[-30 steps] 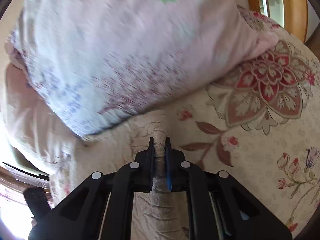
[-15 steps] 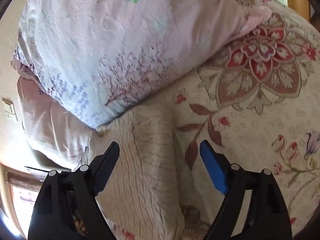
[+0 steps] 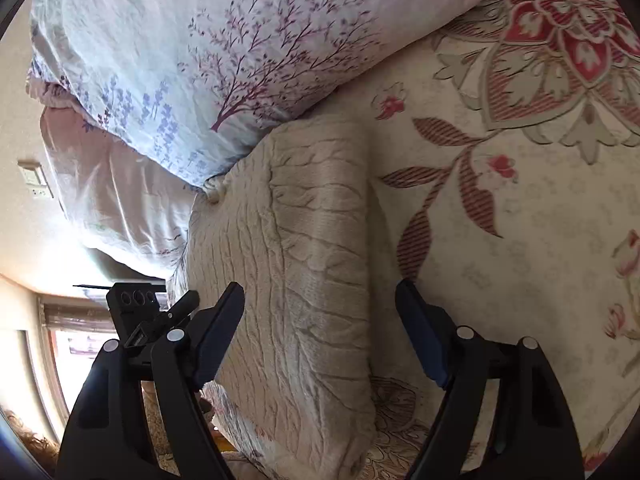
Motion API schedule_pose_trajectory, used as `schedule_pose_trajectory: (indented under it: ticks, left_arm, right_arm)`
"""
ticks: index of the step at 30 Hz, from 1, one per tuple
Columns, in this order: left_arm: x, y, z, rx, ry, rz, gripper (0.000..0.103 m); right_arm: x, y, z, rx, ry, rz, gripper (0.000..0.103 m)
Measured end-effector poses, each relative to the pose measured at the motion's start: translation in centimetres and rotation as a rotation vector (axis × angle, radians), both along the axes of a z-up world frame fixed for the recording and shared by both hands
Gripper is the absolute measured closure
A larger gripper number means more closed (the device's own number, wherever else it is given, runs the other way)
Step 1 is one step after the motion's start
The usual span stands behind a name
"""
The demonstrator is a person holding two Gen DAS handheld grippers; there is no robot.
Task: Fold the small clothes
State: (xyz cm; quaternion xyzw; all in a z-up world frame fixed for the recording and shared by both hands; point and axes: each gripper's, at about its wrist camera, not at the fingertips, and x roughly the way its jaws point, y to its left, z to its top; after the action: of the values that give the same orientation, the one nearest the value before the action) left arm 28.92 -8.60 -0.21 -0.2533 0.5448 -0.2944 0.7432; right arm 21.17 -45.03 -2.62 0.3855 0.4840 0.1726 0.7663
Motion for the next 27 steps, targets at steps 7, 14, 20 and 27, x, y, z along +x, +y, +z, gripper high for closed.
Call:
schedule_pose_trajectory:
  ticks: [7, 14, 20, 27]
  left_arm:
    - [0.5, -1.2, 0.4, 0.016, -0.016, -0.017, 0.036]
    - [0.6, -0.2, -0.2, -0.043, 0.029, 0.029, 0.052]
    - [-0.2, 0.4, 1.1, -0.067, -0.013, 0.027, 0.067]
    - [-1.5, 3.1, 4.1, -0.11, -0.07, 0.002, 0.068]
  right_arm:
    - [0.9, 2.2, -0.4, 0.042, -0.027, 0.072, 0.031]
    - [0.8, 3.6, -1.1, 0.095, -0.047, 0.088, 0.051]
    - [0.1, 4.5, -0.2, 0.102, -0.097, 0.047, 0.068]
    - [-0.6, 7.5, 2.0, 0.127, -0.167, 0.07, 0.07]
